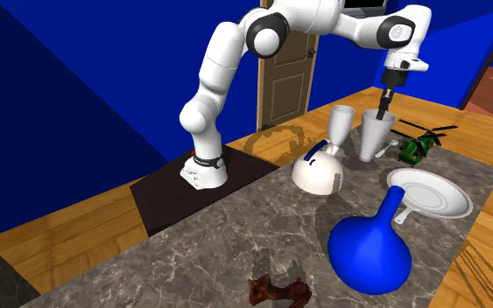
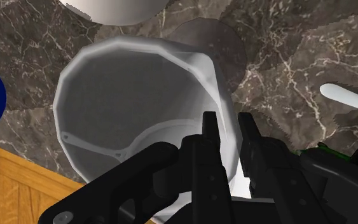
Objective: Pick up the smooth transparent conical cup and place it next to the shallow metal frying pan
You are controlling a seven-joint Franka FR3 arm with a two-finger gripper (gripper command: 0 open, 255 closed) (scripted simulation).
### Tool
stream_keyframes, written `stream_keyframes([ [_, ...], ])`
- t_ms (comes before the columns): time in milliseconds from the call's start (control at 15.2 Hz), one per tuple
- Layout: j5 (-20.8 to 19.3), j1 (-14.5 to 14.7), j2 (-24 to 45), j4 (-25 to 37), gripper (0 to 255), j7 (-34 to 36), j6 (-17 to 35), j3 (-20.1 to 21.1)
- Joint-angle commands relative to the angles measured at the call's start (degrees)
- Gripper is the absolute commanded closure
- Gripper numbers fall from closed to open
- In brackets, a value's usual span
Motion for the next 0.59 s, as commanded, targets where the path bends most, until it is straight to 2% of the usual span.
stream_keyframes([
  [0,-0.1,-0.1,0.1,-1.2,255,0.1,1.4,-0.1],
  [528,-0.5,-0.4,0.7,-4.9,255,0.8,5.5,-0.2],
])
